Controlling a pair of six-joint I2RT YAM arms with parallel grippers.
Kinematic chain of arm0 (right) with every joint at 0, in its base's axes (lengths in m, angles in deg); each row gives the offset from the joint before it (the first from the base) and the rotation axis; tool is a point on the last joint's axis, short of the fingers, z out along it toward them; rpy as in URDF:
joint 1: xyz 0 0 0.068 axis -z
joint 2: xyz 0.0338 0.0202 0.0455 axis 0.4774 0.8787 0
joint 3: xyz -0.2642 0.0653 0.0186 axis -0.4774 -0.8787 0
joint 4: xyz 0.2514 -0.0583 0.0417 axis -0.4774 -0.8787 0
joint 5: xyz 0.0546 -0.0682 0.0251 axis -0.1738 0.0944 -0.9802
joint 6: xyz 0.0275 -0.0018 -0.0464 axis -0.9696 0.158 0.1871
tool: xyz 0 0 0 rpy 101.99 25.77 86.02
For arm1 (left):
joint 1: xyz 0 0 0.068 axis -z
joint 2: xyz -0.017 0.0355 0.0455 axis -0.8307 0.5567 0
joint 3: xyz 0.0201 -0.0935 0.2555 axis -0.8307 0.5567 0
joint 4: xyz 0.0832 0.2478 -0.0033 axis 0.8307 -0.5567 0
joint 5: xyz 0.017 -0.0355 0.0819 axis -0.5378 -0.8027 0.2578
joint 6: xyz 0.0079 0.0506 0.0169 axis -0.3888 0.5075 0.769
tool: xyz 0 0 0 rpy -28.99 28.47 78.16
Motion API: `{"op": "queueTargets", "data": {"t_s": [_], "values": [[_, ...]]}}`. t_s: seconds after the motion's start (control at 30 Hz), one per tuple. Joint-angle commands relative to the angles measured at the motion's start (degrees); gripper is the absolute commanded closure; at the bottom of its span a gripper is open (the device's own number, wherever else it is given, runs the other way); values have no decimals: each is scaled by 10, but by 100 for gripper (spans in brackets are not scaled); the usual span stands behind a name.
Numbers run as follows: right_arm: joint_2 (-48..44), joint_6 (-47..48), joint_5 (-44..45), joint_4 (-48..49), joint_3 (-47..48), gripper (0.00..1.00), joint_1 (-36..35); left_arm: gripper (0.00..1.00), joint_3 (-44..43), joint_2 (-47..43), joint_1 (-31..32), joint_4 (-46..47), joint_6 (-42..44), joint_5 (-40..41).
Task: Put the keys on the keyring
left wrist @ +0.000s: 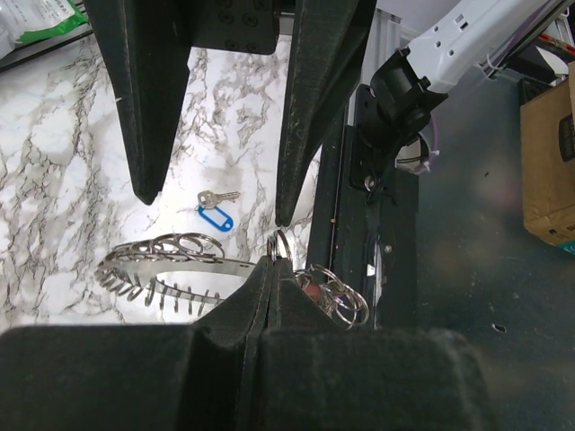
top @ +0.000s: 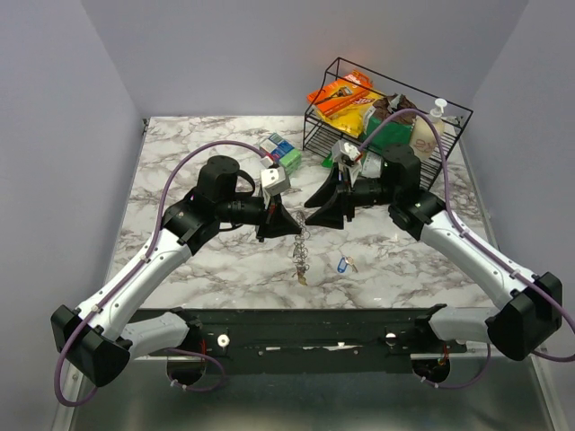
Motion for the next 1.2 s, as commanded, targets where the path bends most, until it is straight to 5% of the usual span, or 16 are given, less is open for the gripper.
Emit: {"op": "queueTargets", "data": {"t_s": [0.0,0.6,1.0,1.17], "values": [[11,0,-30,-17,15,40,-2,100,-19,-9,3,14,2,-24],[28,23,-48,-48,15,48,-15,100,-19,-10,3,19,0,-23],[38,28,-38,-56,22,98,-20,100,-19,-11,3,17,0,-26],[39,28,-35,-55,22,99,-22,100,-18,-12,2,18,-2,-22]]}}
